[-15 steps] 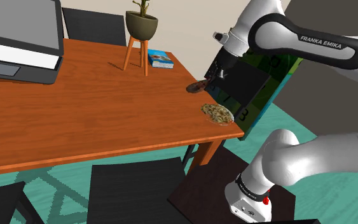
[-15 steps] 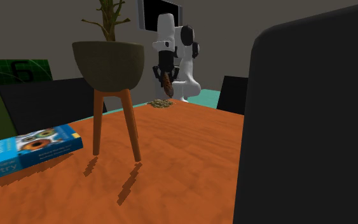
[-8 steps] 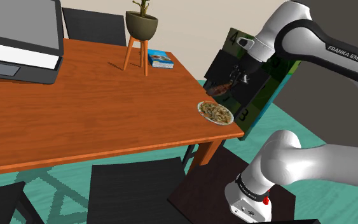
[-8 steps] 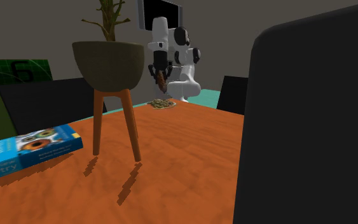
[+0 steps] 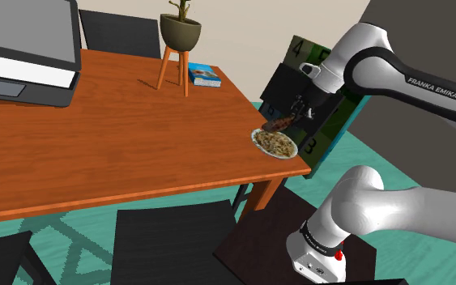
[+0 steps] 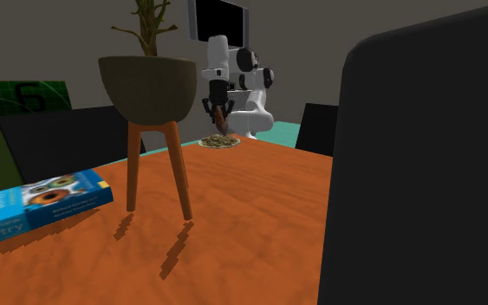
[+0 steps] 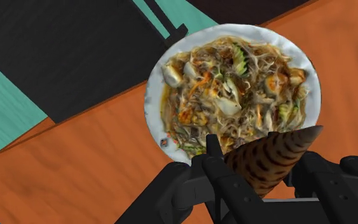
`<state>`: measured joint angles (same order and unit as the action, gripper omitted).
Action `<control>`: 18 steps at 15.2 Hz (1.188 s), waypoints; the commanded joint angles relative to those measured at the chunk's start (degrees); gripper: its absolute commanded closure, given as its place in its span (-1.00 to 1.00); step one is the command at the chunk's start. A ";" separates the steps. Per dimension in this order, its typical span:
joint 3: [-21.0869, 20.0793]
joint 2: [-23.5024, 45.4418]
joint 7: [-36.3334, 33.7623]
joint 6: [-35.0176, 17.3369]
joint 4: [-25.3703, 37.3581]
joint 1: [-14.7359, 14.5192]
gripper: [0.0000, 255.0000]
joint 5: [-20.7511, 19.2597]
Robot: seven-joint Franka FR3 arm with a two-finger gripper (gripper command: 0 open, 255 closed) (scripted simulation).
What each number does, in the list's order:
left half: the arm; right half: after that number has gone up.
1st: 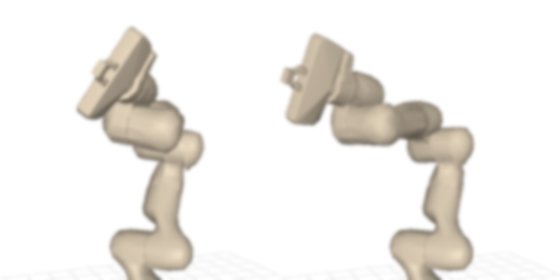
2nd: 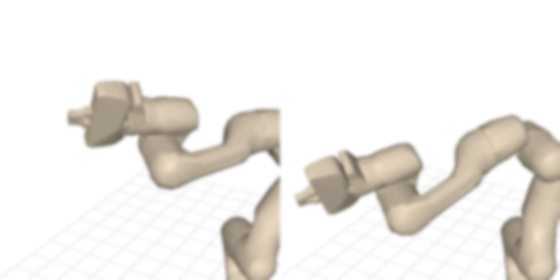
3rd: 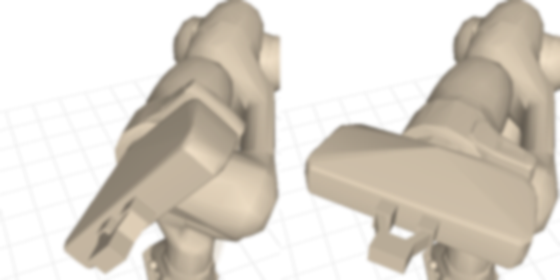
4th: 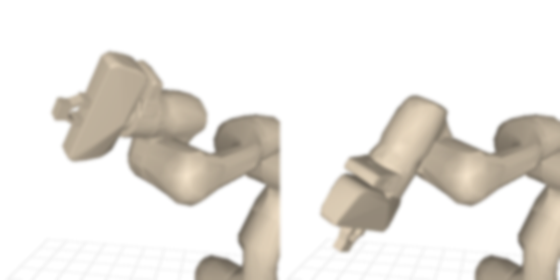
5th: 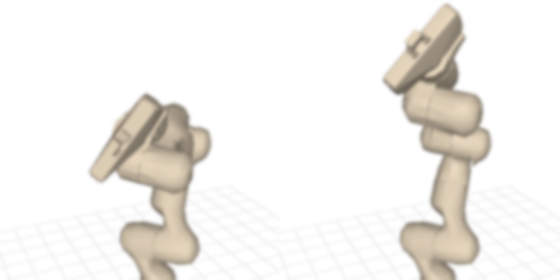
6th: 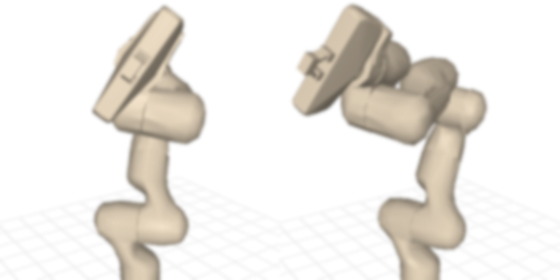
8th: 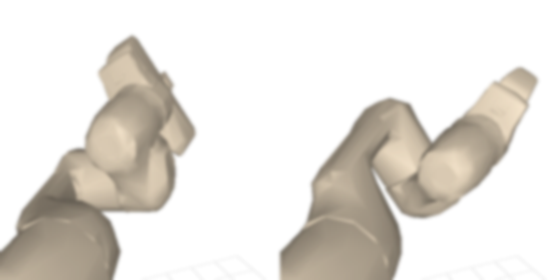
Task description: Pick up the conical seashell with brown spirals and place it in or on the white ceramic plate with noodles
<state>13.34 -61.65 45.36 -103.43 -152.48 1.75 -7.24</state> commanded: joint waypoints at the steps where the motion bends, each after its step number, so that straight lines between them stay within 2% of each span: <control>1: 0.28 -0.38 0.09 -1.38 -1.74 0.20 1.00 -0.28; 5: 0.80 -0.91 0.23 -3.81 -4.73 0.58 1.00 -0.79; 12: 0.80 -0.90 0.23 -3.82 -4.72 0.58 1.00 -0.80; 13: 0.80 -0.90 0.23 -3.82 -4.72 0.58 -1.00 -0.80; 18: 0.81 -0.89 0.23 -3.82 -4.72 0.57 -1.00 -0.80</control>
<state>14.14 -62.54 45.60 -107.25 -157.19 2.33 -8.04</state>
